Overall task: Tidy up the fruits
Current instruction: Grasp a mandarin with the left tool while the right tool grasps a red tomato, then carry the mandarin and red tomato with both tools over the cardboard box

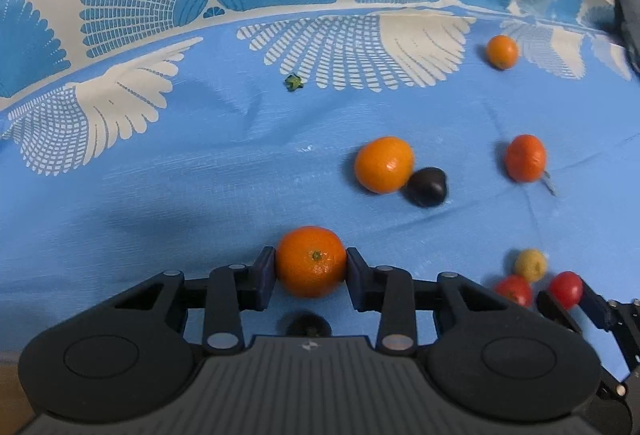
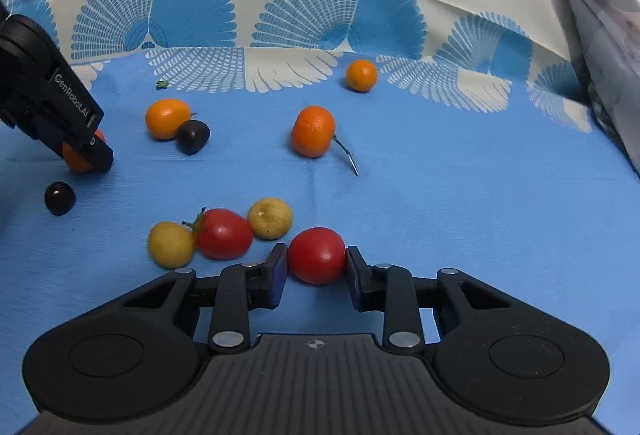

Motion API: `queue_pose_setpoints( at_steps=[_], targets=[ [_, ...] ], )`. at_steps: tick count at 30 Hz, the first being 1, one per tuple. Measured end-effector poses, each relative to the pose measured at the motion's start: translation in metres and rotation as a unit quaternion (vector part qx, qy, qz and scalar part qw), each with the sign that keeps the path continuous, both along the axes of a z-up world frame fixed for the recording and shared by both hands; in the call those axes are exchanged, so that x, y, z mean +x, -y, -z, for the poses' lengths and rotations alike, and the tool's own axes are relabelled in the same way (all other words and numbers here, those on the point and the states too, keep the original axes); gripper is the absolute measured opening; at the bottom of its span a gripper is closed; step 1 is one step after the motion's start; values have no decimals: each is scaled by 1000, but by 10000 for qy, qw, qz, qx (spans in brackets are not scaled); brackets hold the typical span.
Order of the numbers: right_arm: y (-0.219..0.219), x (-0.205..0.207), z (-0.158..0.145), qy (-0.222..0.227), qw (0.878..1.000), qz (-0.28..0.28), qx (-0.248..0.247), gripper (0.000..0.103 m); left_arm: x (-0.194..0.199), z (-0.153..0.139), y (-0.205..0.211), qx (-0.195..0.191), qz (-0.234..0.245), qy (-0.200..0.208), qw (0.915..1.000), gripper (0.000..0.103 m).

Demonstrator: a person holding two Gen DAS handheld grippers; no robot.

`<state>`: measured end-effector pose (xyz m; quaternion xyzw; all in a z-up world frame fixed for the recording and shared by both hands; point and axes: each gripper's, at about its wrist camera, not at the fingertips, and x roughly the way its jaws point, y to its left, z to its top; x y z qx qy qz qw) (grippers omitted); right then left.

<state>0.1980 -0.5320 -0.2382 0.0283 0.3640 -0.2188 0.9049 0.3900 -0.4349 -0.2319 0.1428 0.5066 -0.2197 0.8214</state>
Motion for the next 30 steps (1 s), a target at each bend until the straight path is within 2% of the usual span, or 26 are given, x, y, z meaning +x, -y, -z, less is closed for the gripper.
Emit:
queue_pose_setpoints(
  at_steps=[3, 7, 11, 14, 15, 19, 20, 23, 30],
  targets=[
    [4, -7, -6, 67, 9998, 146, 120, 32, -16, -16, -7, -121, 84, 47, 9999, 41],
    [1, -41, -38, 393, 9980, 378, 318, 32, -47, -45, -25, -326, 52, 63, 9994, 41],
    [-20, -76, -72, 634, 9969, 355, 287, 32, -89, -76, -51, -255, 94, 193, 9994, 41],
    [-43, -102, -98, 771, 9959, 148, 440, 32, -123, -102, -83, -351, 78, 161, 9992, 41],
    [-43, -102, -98, 771, 9959, 148, 440, 32, -136, -111, -96, -392, 45, 147, 9991, 41],
    [-103, -147, -135, 761, 9925, -485, 824, 32, -190, -147, -150, -282, -216, 298, 9989, 41],
    [-103, -147, -135, 761, 9925, -485, 824, 32, -202, -154, -164, -215, -319, 361, 9986, 41],
    [-163, -175, -158, 681, 9859, -1013, 1149, 32, -236, -173, -210, -151, -620, 379, 9972, 41],
    [-259, -217, -189, 548, 9705, -1905, 1375, 32, -302, -194, -308, -145, -1065, 296, 9938, 41]
  ],
)
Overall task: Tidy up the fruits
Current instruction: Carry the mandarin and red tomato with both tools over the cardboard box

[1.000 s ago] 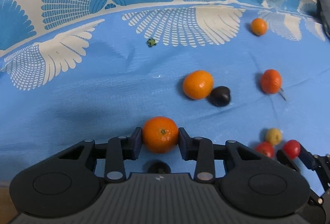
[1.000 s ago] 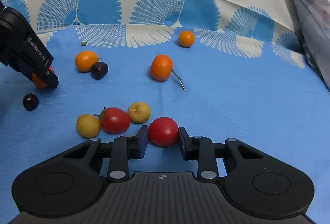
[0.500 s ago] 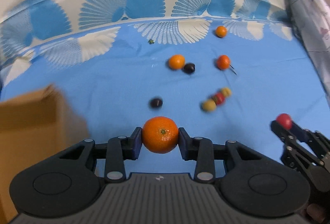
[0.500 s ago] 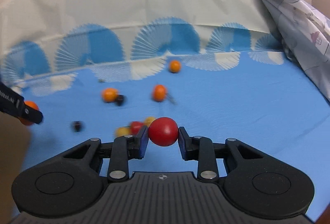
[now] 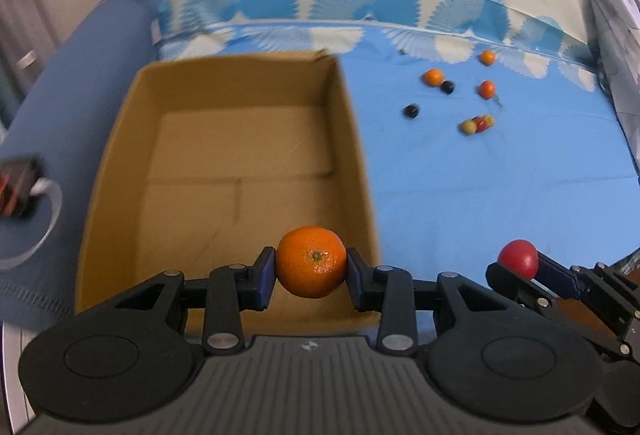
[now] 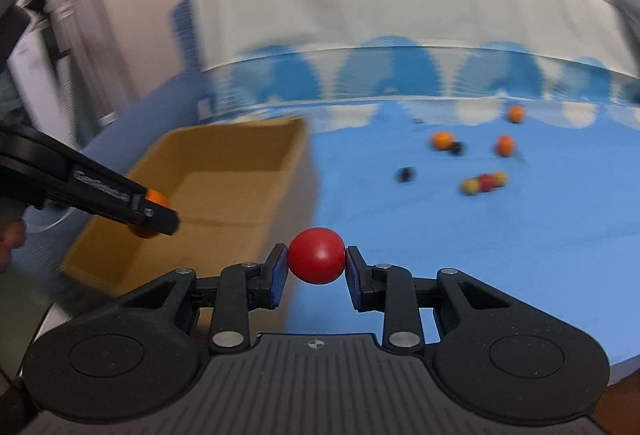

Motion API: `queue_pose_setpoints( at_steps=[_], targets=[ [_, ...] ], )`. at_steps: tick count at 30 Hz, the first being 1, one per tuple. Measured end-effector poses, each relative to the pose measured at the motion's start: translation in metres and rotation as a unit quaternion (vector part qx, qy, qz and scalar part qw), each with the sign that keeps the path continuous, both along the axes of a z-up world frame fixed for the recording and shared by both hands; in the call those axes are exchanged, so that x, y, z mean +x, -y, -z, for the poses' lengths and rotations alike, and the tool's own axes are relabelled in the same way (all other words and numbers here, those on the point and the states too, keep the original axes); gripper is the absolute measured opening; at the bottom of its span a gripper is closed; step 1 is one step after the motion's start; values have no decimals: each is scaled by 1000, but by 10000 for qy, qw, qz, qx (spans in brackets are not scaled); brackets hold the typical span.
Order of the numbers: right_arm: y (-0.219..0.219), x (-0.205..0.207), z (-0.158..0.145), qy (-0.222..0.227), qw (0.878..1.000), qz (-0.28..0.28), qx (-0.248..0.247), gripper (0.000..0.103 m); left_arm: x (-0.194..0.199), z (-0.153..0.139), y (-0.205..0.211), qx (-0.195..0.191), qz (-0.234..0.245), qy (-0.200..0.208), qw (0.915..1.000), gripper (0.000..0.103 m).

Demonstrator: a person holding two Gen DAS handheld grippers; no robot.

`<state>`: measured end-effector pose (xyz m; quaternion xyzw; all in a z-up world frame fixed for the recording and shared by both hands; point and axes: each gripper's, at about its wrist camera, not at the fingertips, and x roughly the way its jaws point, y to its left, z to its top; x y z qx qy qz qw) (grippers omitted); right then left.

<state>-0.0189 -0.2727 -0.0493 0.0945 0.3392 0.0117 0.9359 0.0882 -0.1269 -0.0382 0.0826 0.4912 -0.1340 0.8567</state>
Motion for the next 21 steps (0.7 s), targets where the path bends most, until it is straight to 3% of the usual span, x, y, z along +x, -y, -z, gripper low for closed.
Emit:
queue_pose_setpoints(
  at_steps=[9, 21],
  targets=[
    [-67, -30, -17, -75, 9989, -460, -63, 32, -63, -2, -84, -129, -365, 65, 9992, 41],
    [-95, -41, -35, 96, 9973, -578, -448, 32, -81, -5, -122, -431, -679, 189, 9966, 41]
  ],
)
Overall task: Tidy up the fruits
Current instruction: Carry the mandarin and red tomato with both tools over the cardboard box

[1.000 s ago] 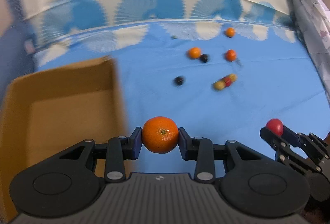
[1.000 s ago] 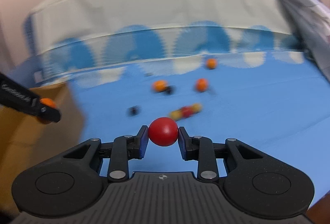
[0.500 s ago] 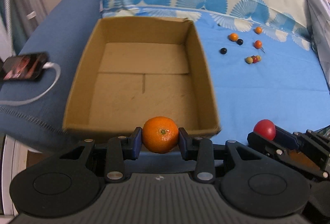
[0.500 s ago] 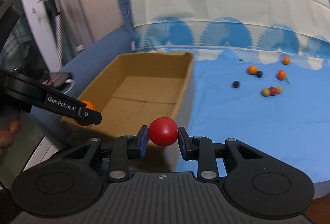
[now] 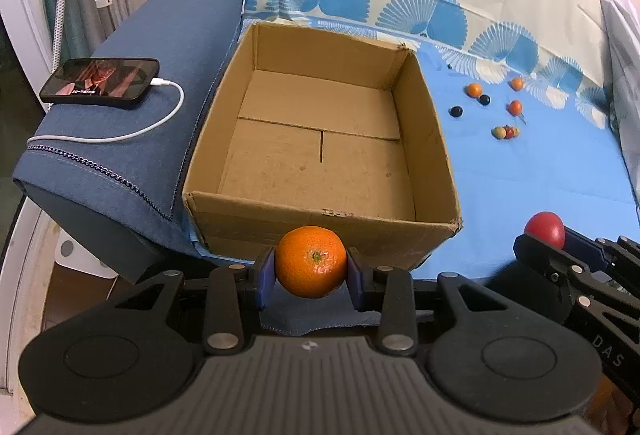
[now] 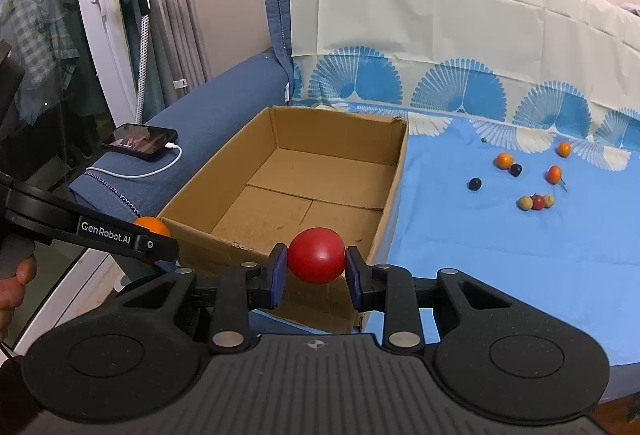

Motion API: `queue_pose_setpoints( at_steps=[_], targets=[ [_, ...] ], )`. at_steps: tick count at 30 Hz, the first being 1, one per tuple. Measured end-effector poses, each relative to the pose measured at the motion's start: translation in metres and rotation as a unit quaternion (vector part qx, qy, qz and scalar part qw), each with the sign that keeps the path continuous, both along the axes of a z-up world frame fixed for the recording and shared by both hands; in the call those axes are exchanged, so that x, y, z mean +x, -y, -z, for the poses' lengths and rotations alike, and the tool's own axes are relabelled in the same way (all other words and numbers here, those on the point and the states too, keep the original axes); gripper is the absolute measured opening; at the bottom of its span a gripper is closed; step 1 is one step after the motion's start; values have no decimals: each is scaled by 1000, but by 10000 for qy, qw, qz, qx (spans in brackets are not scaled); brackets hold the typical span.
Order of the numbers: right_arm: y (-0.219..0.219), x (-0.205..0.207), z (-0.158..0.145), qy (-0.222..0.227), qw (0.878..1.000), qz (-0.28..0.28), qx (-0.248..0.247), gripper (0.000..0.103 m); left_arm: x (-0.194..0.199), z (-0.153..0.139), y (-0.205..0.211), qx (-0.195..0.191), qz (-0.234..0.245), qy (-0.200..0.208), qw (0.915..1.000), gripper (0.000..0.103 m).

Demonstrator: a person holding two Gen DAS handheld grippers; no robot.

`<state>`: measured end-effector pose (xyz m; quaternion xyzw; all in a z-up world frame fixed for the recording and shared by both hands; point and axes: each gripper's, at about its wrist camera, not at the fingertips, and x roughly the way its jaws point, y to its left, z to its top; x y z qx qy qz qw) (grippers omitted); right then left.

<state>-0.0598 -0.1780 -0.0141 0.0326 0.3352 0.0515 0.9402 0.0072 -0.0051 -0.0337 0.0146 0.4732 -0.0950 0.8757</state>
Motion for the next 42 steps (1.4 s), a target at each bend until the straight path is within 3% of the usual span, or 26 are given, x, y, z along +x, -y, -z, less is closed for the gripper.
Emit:
queue_pose_setpoints(
  at_steps=[21, 42],
  targets=[
    [-4, 26, 6, -106, 9998, 97, -170, 32, 33, 2, -18, -187, -290, 58, 9994, 41],
    [-7, 145, 54, -500, 9986, -128, -130, 32, 139, 38, 10, 43, -240, -139, 9996, 41]
  ],
)
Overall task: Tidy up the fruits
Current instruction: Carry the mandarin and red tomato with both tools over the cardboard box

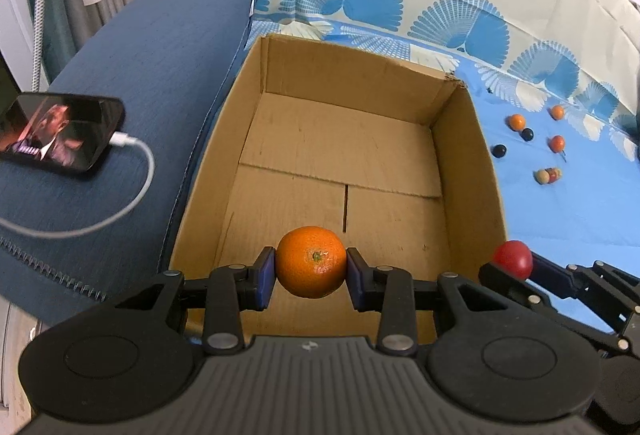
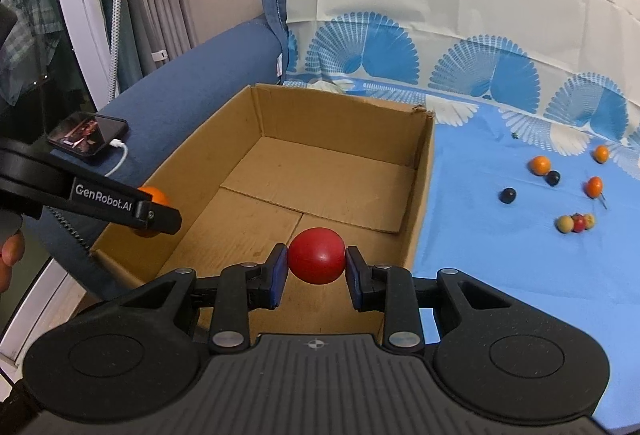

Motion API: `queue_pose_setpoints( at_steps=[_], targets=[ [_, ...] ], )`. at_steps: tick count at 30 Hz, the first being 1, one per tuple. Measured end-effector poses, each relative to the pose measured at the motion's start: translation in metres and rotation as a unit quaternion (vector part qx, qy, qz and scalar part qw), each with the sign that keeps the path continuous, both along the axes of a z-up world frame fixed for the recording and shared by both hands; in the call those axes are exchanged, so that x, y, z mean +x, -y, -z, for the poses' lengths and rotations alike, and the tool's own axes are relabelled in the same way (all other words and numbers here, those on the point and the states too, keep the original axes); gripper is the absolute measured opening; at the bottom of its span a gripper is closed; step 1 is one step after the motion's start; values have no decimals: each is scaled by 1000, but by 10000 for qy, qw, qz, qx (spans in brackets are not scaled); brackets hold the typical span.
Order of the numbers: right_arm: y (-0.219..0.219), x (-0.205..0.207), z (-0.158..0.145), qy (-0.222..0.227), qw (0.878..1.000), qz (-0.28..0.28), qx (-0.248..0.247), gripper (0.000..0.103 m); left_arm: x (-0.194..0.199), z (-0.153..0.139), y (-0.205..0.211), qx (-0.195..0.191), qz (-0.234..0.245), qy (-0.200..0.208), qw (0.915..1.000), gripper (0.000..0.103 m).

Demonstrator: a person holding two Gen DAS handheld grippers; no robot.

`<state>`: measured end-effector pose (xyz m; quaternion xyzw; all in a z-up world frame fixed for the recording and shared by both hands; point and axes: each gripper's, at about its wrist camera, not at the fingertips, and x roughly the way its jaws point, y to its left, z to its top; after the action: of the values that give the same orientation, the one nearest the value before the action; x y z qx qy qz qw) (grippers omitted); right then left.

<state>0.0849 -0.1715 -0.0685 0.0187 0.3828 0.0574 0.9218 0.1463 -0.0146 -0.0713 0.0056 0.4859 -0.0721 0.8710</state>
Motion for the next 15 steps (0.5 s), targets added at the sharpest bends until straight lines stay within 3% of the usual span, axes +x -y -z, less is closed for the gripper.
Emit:
queue_pose_setpoints(
  at_steps=[15],
  targets=[
    [-6, 46, 43, -375, 9992, -157, 1, 32, 49, 47, 10, 204, 12, -312, 9993, 41]
  ],
)
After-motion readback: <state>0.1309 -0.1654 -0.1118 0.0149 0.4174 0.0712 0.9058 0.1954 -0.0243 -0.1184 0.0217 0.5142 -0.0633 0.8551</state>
